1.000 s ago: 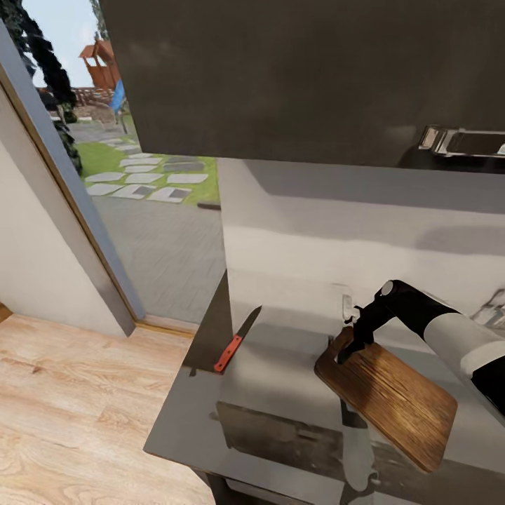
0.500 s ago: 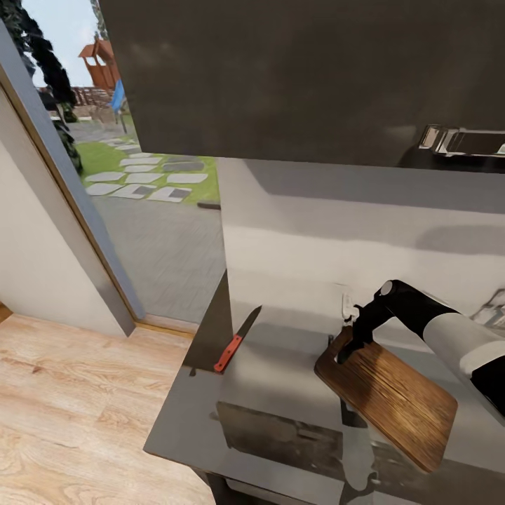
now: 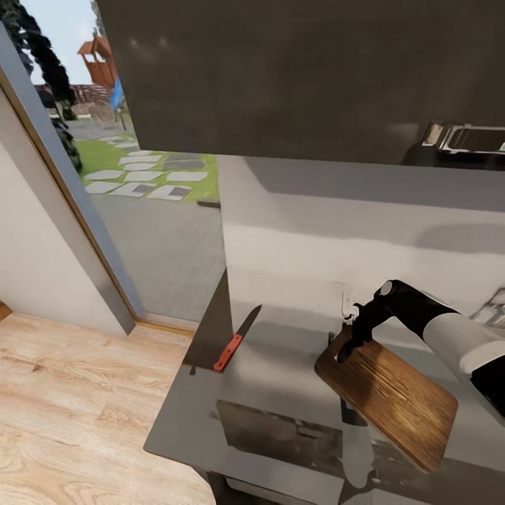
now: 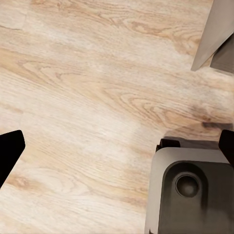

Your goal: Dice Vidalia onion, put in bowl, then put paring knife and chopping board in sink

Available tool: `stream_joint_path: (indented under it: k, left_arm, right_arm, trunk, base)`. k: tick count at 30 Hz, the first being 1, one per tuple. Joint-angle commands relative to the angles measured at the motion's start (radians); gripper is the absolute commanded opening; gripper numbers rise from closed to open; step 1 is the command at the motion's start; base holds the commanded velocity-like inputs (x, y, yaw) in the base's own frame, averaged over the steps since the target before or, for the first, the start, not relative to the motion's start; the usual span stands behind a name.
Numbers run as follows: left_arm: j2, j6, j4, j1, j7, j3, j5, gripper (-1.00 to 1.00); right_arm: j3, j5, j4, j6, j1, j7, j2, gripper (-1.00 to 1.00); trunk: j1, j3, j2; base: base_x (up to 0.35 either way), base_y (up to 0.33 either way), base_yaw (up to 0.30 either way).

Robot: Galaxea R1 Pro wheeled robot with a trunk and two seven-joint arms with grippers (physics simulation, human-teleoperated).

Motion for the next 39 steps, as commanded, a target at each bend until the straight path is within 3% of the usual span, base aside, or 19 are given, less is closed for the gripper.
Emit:
stream_joint_path:
  k: [1, 10, 21, 22, 39]
  left_arm:
    - [0.000, -0.002, -0.001, 0.000, 0.000, 0.001, 0.002, 1.00]
    - [0.000, -0.002, -0.002, 0.000, 0.000, 0.001, 0.002, 1.00]
    - [0.000, -0.002, -0.002, 0.000, 0.000, 0.001, 0.002, 1.00]
    - [0.000, -0.002, -0.002, 0.000, 0.000, 0.001, 0.002, 1.00]
    - [0.000, -0.002, -0.002, 0.000, 0.000, 0.001, 0.002, 1.00]
  right_arm:
    - [0.000, 0.001, -0.003, 0.010, 0.000, 0.005, 0.000, 1.00]
    - [0.015, 0.001, -0.003, 0.009, 0.000, -0.048, 0.003, 1.00]
    - [0.043, -0.001, -0.003, 0.010, 0.000, -0.054, 0.005, 1.00]
    - [0.043, -0.001, -0.003, 0.010, 0.000, -0.053, 0.005, -1.00]
    - [0.044, -0.001, -0.003, 0.012, 0.000, -0.052, 0.005, -1.00]
  trunk:
    - [0.001, -0.002, -0.002]
    - [0.001, -0.002, -0.002]
    - [0.001, -0.002, -0.002]
    - [0.001, -0.002, -0.002]
    - [0.001, -0.002, -0.002]
  base:
    - [0.000, 0.000, 0.000]
    - [0.000, 0.000, 0.000]
    - [0.000, 0.000, 0.000]
    - [0.000, 0.000, 0.000]
    - [0.000, 0.000, 0.000]
